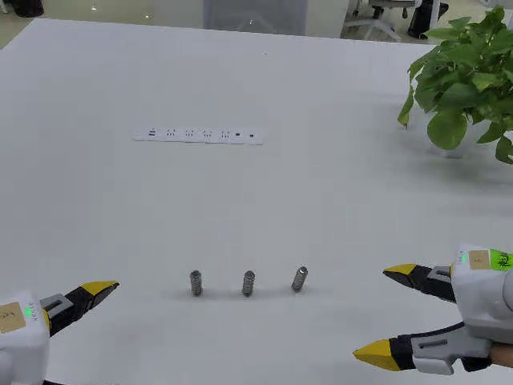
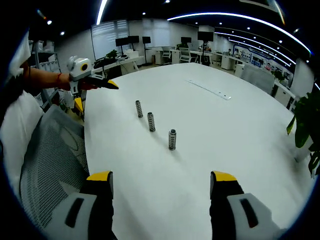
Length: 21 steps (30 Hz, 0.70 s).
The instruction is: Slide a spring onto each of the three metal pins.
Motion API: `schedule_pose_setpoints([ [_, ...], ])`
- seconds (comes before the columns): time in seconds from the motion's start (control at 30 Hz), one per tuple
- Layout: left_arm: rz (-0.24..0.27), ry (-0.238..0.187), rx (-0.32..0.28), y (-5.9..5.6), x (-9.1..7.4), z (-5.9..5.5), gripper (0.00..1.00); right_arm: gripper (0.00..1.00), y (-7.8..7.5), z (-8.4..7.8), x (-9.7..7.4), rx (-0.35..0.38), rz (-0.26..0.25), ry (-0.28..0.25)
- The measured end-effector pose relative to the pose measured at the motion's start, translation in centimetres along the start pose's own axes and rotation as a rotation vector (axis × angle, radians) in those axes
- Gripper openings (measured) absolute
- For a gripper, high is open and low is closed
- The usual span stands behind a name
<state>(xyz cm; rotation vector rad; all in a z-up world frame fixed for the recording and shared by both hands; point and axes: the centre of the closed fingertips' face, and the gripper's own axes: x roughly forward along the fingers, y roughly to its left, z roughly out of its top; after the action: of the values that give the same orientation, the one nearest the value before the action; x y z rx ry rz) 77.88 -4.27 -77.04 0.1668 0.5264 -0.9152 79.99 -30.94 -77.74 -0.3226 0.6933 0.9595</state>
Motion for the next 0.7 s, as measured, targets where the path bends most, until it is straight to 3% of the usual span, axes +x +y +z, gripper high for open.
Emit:
schedule_pose_setpoints([
  [0.47,0.010,0.000,-0.014,-0.8,-0.4,-0.2,1.00,0.81,0.8,-0.5,-0.8,0.040,-0.021,-0.041],
  [0.7,0.010,-0.006,-0.006,-1.1,-0.5,0.3,1.00,0.81,1.0,-0.6,-0.9,0.042,-0.023,-0.046],
])
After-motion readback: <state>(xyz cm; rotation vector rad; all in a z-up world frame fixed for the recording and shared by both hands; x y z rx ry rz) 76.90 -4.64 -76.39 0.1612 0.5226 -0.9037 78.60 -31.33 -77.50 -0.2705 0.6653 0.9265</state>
